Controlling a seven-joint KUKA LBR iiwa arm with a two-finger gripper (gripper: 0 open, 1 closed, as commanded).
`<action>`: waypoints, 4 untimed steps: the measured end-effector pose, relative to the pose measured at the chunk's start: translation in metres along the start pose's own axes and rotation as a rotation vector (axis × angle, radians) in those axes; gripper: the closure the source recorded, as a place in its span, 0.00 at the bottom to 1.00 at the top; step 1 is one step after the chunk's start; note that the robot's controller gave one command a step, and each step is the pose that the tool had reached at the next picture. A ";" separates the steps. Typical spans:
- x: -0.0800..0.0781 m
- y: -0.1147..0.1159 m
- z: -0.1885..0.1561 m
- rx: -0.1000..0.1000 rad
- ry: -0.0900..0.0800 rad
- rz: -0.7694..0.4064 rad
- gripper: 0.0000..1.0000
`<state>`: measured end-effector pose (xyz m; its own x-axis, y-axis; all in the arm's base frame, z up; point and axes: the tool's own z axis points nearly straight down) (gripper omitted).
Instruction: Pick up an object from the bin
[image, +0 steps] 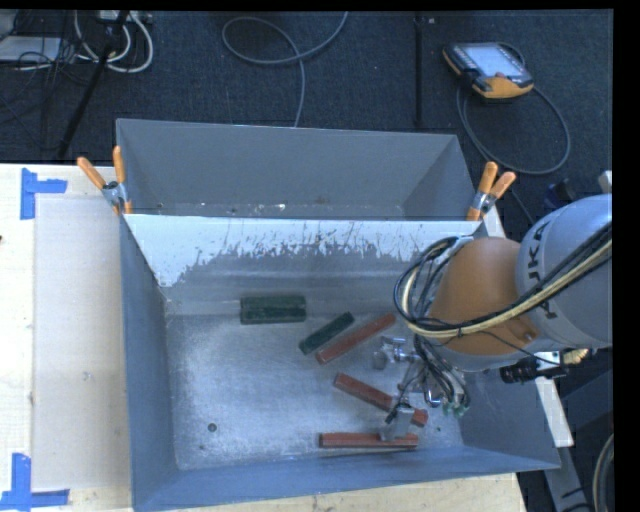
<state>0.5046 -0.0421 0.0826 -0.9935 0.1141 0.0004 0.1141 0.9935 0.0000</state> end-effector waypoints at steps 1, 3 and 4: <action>0.007 0.009 0.012 0.001 -0.002 0.385 1.00; 0.007 0.009 0.011 0.001 -0.002 0.384 1.00; 0.008 0.009 0.006 0.001 0.001 0.383 1.00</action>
Offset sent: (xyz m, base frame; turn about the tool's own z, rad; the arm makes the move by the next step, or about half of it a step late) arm 0.0000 0.0000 0.0000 0.0000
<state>0.4975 -0.0322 0.0770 -0.8788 0.4772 0.0015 0.4772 0.8788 -0.0011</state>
